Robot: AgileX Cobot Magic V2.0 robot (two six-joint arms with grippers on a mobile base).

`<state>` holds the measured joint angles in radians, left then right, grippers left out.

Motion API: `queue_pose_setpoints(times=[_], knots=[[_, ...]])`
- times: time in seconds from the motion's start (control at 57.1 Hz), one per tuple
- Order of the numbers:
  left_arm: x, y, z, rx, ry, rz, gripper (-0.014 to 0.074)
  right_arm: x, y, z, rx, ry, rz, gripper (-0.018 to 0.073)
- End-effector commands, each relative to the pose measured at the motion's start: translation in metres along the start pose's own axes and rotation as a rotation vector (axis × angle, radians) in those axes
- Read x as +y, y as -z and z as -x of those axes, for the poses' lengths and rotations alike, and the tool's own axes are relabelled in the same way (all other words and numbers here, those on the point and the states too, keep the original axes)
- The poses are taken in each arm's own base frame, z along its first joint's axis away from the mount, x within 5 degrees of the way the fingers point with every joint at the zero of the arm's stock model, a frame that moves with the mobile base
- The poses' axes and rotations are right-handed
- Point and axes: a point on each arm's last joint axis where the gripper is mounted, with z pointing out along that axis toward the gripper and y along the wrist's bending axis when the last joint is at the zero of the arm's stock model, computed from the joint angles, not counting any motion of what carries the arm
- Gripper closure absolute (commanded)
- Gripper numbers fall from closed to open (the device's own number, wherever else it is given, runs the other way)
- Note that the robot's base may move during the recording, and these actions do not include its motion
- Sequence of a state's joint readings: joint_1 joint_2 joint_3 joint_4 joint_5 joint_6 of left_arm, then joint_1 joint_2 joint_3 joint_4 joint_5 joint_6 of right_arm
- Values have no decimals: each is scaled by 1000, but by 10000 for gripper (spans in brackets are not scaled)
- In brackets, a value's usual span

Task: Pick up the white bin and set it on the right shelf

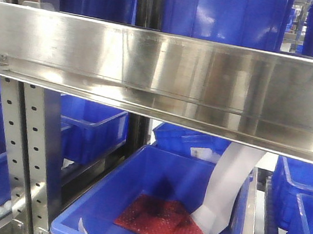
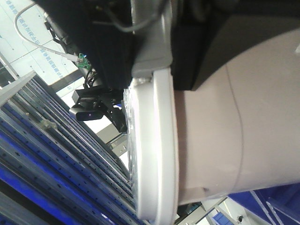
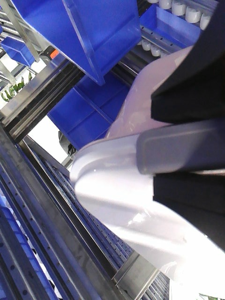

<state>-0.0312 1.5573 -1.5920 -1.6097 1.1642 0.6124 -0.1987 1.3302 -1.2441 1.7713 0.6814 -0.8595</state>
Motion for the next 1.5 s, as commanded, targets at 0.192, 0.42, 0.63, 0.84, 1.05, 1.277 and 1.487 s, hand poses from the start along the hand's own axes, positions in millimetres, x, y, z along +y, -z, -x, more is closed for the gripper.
queue_pose_setpoints(times=[0.192, 0.42, 0.63, 0.84, 1.05, 1.277, 1.487], knots=[[-50, 2, -4, 36, -62, -203, 723, 37, 8, 8, -34, -57, 182, 495], [-12, -8, 4, 0, 8, -135, 723, 17, -6, 3, 17, -92, 172, 495], [38, -19, 5, 16, 107, -98, 723, -21, -28, -11, 127, -149, 161, 495], [63, -25, 3, 29, 140, -70, 718, -49, -42, -21, 180, -187, 146, 495], [81, -28, -1, 57, 133, -33, 546, -64, -49, -27, 207, -170, 134, 407], [93, -29, -1, 43, 125, 5, 203, -70, -50, -28, 202, -71, 111, 16], [96, -29, 1, 18, 106, 35, 130, -84, -50, -31, 237, 74, -35, -83]])
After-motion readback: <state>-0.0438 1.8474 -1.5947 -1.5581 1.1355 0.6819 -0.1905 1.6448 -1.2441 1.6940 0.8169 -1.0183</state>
